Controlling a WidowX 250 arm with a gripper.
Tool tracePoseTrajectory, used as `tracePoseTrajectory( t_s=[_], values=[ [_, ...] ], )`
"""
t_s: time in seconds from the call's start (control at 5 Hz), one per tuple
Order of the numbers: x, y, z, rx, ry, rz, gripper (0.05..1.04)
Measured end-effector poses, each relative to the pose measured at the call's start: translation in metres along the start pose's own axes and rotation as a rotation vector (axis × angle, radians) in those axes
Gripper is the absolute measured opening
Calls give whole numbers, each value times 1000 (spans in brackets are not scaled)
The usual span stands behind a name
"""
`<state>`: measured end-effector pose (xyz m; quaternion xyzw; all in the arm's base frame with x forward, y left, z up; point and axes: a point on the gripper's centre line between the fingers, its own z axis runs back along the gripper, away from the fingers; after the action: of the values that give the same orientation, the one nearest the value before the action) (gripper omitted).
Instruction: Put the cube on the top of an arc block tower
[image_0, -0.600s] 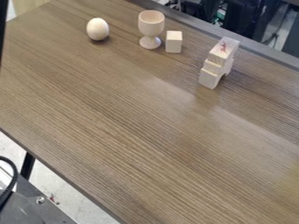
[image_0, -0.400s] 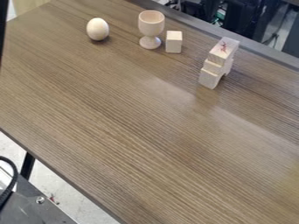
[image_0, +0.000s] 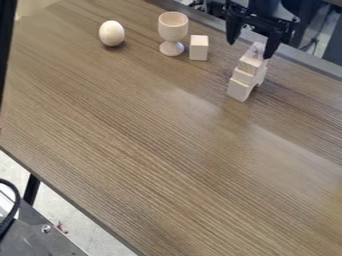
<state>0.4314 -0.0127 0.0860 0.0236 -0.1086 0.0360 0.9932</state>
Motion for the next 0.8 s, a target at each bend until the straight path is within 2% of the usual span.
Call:
tracePoseTrajectory(
  t_s=[0.2, 0.4, 0.6, 0.8],
  values=[
    [7, -16, 9, 6, -32, -130, 1001],
    [5, -51, 16, -11, -52, -226, 1001],
    [4, -59, 17, -17, -58, -247, 1001],
    [3, -73, 18, -50, -72, -308, 1001]
  ],
)
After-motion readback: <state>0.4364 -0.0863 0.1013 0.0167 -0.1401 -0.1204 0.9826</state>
